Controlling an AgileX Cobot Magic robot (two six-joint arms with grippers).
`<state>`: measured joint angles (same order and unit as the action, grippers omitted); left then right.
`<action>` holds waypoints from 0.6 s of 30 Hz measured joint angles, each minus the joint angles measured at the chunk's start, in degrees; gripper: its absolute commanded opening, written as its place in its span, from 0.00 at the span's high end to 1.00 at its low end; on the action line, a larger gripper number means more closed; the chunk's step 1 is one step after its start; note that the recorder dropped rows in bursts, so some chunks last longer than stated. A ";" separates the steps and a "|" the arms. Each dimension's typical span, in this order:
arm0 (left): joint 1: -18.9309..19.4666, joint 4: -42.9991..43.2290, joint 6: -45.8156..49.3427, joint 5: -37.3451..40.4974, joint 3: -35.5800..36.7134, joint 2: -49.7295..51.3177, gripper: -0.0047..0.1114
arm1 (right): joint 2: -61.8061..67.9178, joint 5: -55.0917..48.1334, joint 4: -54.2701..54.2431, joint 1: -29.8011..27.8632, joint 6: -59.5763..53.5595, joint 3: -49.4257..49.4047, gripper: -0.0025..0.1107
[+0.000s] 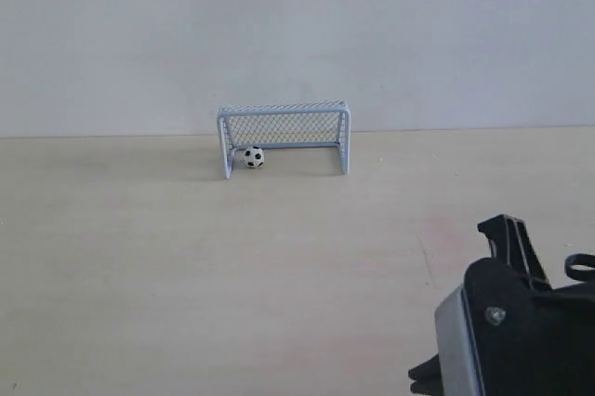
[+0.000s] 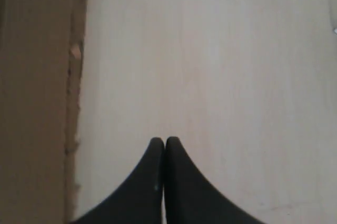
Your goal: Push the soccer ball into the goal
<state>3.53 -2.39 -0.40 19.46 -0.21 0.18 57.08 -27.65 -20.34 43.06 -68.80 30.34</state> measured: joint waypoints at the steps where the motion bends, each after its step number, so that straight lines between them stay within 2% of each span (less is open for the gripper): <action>1: 0.00 0.00 0.00 0.00 0.00 0.00 0.92 | -1.37 0.00 -0.12 1.69 4.67 -0.12 0.98; 7: 0.00 0.00 0.00 0.00 0.00 0.00 0.92 | -8.83 1.13 -1.22 7.08 27.17 -0.86 0.98; 11: 0.00 0.00 0.00 0.00 0.00 0.00 0.92 | -11.32 1.23 -2.02 7.77 31.32 -0.86 0.98; 18: 0.00 0.00 0.00 0.00 0.00 0.00 0.92 | -12.16 0.93 -2.04 7.77 31.98 -0.86 0.98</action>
<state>3.53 -2.39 -0.40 19.46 -0.21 0.18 44.92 -26.72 -22.38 50.83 -36.82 29.48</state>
